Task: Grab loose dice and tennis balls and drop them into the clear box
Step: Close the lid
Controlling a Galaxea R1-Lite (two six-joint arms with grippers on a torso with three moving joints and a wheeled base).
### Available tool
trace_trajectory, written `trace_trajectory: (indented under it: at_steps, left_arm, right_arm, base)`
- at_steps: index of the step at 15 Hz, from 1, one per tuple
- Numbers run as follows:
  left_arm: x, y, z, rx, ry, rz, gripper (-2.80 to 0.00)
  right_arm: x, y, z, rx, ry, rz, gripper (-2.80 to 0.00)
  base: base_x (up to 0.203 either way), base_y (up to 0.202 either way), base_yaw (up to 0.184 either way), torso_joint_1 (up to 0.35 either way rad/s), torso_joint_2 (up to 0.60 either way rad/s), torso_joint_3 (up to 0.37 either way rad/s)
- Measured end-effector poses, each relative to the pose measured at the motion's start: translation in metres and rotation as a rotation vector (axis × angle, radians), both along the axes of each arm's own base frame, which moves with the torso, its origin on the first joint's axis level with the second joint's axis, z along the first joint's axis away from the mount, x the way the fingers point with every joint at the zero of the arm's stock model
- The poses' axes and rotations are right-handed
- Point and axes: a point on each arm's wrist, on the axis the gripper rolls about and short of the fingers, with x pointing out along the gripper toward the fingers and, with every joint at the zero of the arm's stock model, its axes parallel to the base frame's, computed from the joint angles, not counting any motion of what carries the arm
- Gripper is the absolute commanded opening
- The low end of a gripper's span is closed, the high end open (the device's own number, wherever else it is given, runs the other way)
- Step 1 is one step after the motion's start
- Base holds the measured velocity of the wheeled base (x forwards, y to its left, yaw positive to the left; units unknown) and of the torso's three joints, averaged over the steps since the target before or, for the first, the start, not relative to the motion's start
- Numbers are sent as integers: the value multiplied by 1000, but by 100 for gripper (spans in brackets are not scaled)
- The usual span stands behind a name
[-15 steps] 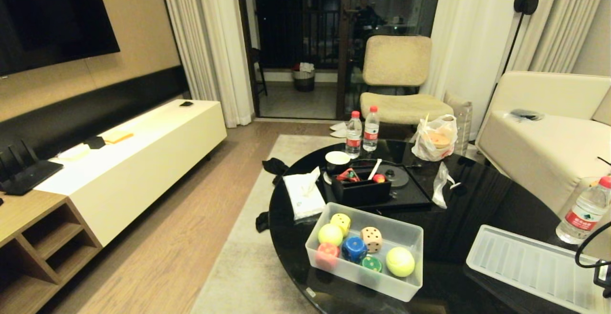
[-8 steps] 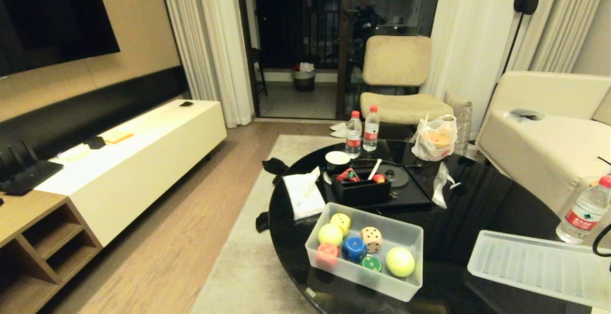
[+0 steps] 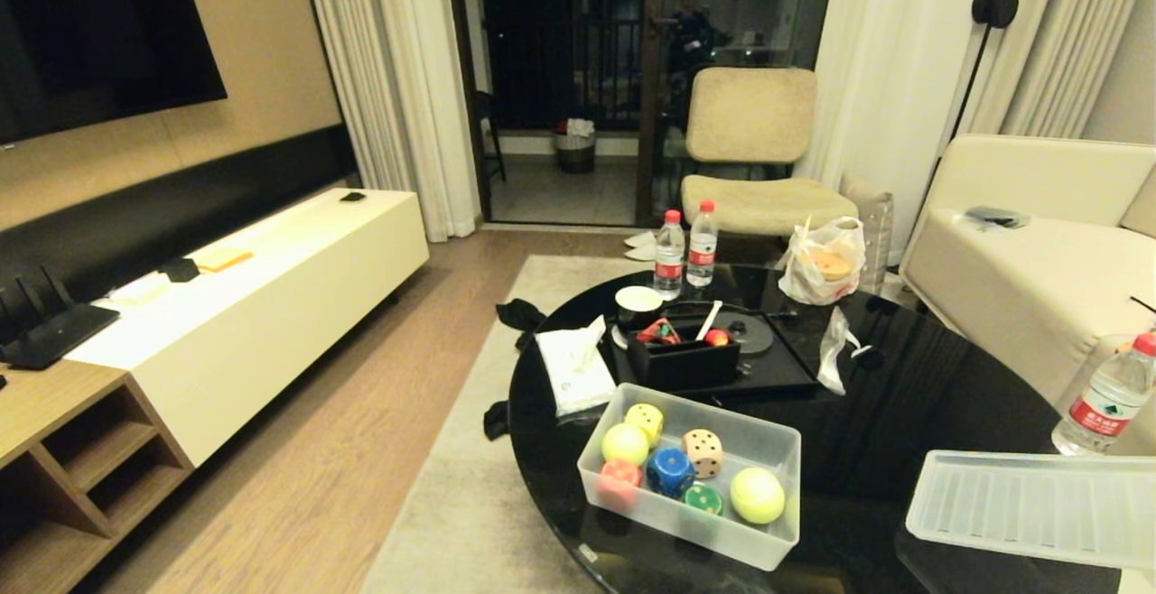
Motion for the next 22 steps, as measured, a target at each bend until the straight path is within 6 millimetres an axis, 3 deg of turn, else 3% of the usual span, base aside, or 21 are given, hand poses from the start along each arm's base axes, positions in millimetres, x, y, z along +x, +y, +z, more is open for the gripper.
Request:
trace_trajectory:
  at_steps: [11,18,22]
  left_arm:
    - [0,0,0,0,0,0,-280]
    - [0,0,0,0,0,0,-280]
    - [0,0,0,0,0,0,-280]
  right_arm:
    - [-6,6,32,65,-145,-29,-280]
    - [-11,14,71,96,-255,-36,-280]
    - [-11,30,94,106,-310,20,-280]
  base:
    - [0,0,0,0,0,0]
    - [0,0,0,0,0,0]
    - [0,0,0,0,0,0]
